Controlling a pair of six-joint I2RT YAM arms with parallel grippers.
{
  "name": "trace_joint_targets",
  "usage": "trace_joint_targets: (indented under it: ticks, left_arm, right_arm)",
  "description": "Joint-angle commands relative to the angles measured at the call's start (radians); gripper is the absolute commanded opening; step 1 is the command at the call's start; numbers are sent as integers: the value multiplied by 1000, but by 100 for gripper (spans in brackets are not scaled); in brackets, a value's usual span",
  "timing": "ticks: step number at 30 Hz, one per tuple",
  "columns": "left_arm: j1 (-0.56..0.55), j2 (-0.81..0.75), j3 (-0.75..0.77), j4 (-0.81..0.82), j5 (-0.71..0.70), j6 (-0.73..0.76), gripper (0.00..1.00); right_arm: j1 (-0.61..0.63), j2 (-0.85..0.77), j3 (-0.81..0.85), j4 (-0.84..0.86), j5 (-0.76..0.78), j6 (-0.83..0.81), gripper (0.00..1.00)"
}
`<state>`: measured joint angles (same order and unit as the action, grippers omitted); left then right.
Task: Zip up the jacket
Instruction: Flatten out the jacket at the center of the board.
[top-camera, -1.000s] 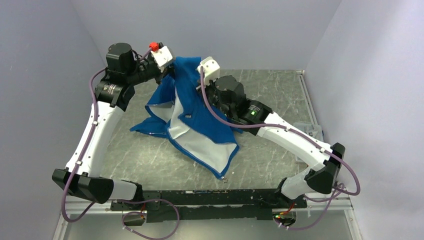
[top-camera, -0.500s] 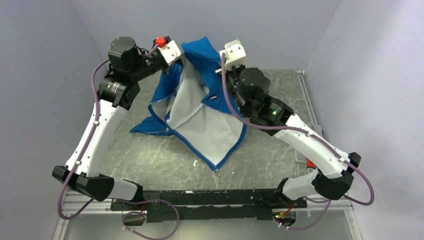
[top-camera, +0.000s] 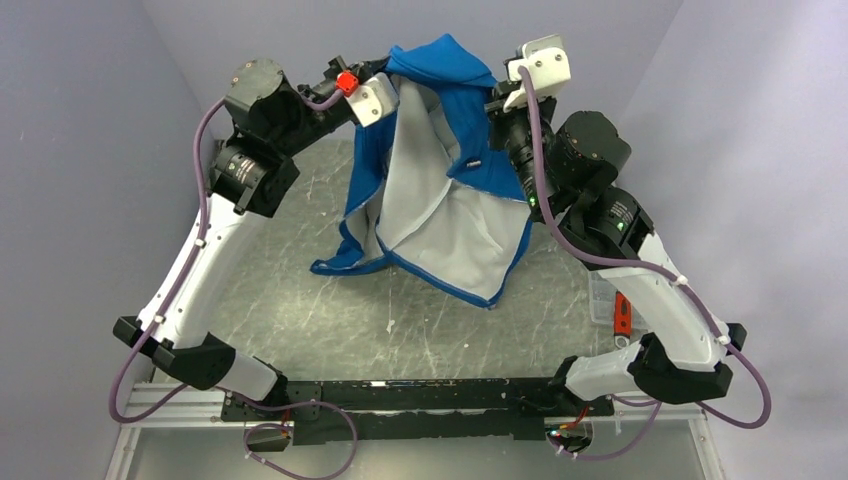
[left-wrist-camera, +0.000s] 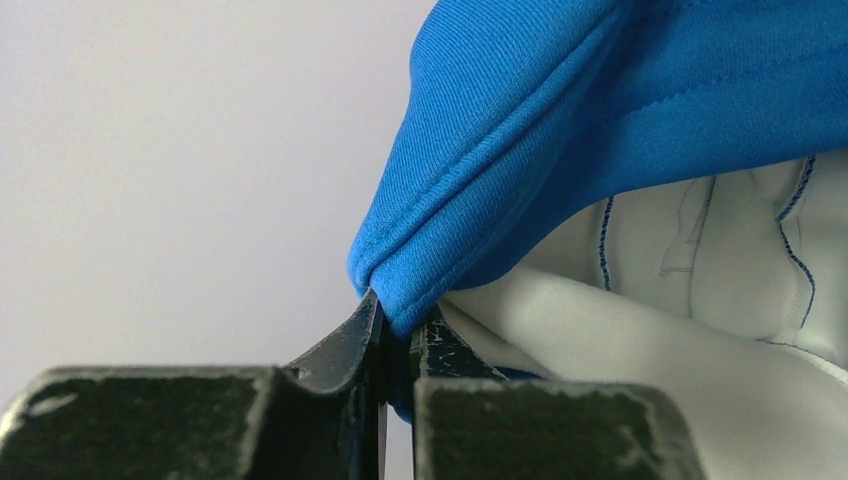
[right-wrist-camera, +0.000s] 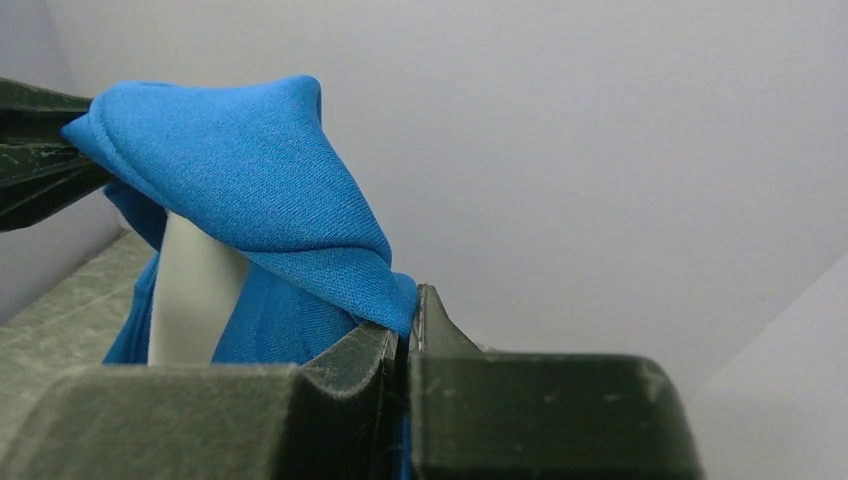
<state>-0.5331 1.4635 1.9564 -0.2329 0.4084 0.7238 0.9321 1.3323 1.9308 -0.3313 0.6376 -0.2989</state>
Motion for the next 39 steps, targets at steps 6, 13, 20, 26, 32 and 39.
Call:
trace_joint_targets:
  ticks: [6,13,20,26,32,39]
  left_arm:
    - [7,-114,-130,-64,-209,-49,67]
    - [7,-227,-439,-224,-172,-185,100]
    - [7,-267,-662,-232,-52,-225,100]
    - [-13,-313,-847,-167,108,-111,99]
    - [-73,-312,-972,-9,71,-112,99]
    - [-118,-150,-973,211,-131,-94,100]
  right_arm:
    - [-16,-81,18,0,172,12,0]
    - [-18,-51,0,-7,225,-18,0]
    - [-23,-65,-14,5,207,-16,0]
    - [-26,-74,-14,-1,203,2,0]
    - [-27,-71,3,-20,192,16,0]
    - [-26,-76,8,-40,176,31,0]
